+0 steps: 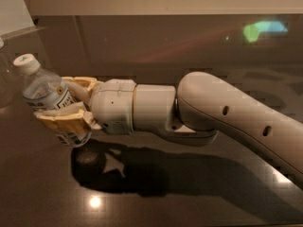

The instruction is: Place blue plastic bottle upright

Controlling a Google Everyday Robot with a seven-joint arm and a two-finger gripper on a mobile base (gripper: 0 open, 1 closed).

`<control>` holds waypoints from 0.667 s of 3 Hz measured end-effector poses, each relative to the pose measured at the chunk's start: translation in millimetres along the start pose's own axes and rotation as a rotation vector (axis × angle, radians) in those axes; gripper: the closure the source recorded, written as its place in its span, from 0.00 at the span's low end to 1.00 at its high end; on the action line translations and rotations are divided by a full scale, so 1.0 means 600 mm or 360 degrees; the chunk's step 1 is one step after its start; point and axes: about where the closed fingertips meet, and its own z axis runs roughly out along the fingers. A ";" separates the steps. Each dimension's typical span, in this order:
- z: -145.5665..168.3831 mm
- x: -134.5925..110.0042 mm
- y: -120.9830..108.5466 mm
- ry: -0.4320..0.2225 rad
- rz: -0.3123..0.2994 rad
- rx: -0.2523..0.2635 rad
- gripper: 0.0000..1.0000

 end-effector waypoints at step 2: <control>-0.029 0.021 -0.008 -0.0105 -0.0008 0.0037 1.00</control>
Offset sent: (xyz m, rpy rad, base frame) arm 0.0098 -0.0314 -0.0197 0.0952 -0.0087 -0.0337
